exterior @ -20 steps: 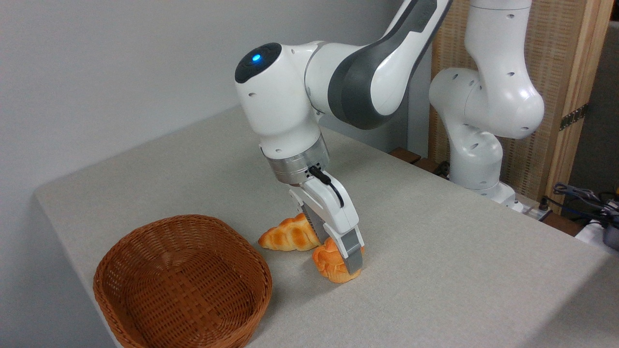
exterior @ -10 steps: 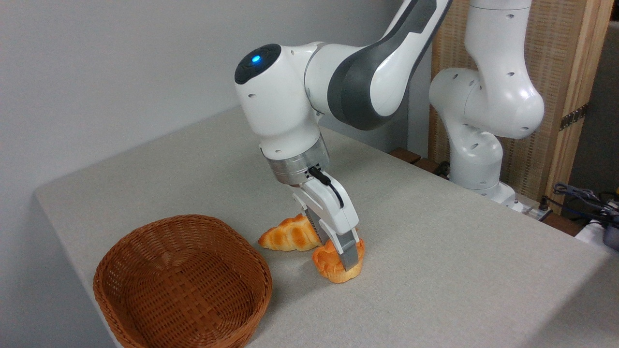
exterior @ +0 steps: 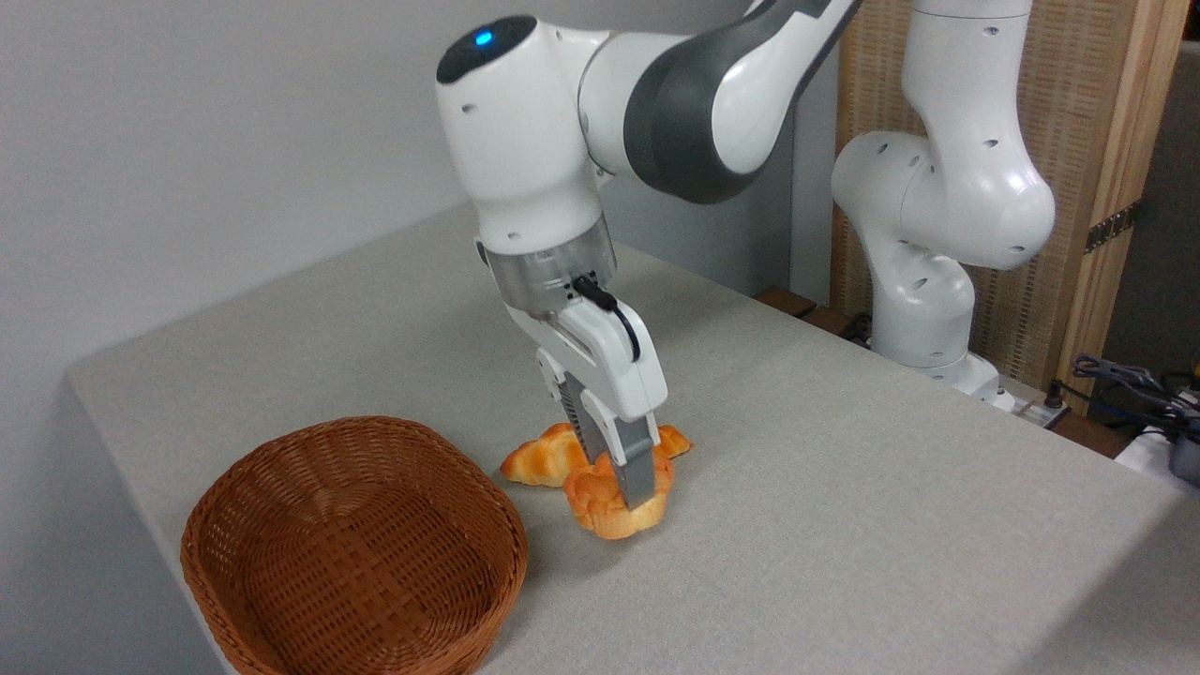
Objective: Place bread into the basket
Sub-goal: 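Close the gripper on the orange bun and lift it, then carry the orange bun over the wicker basket and lower it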
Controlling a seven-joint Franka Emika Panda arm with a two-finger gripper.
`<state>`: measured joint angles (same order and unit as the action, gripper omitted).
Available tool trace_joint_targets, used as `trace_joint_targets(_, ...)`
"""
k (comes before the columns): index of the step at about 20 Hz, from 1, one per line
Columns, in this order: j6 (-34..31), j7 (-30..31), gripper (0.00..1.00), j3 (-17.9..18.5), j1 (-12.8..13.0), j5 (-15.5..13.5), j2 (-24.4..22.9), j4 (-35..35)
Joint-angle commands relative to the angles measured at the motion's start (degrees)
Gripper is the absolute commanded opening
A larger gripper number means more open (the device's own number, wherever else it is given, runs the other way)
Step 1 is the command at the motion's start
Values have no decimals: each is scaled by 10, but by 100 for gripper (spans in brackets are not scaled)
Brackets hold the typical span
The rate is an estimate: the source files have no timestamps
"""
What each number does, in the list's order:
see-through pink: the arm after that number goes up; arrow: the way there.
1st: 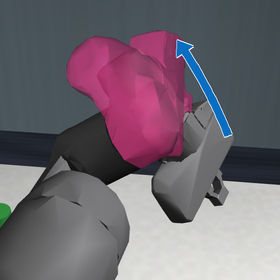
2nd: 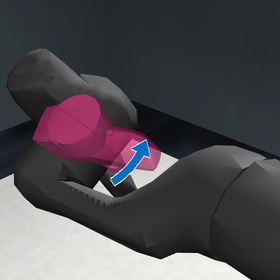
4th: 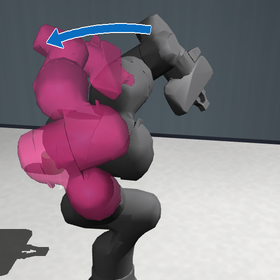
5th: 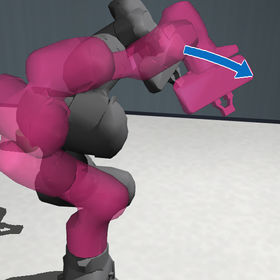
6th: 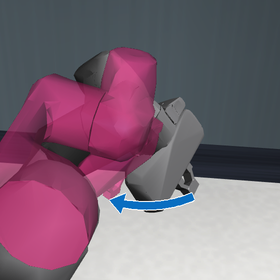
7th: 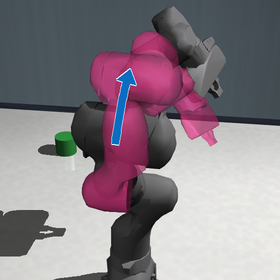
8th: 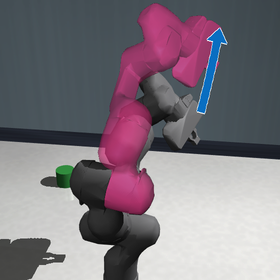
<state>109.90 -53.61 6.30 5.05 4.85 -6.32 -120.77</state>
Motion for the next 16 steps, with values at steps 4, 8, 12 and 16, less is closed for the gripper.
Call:
trace_joint_targets(4,28,-4,54,5,4,-65,8,75)
trace_joint_targets(8,147,-3,71,-1,5,-126,31,77)
trace_joint_targets(12,202,-3,97,-13,6,-132,51,78)
trace_joint_targets(16,249,-3,100,-23,6,-128,68,77)
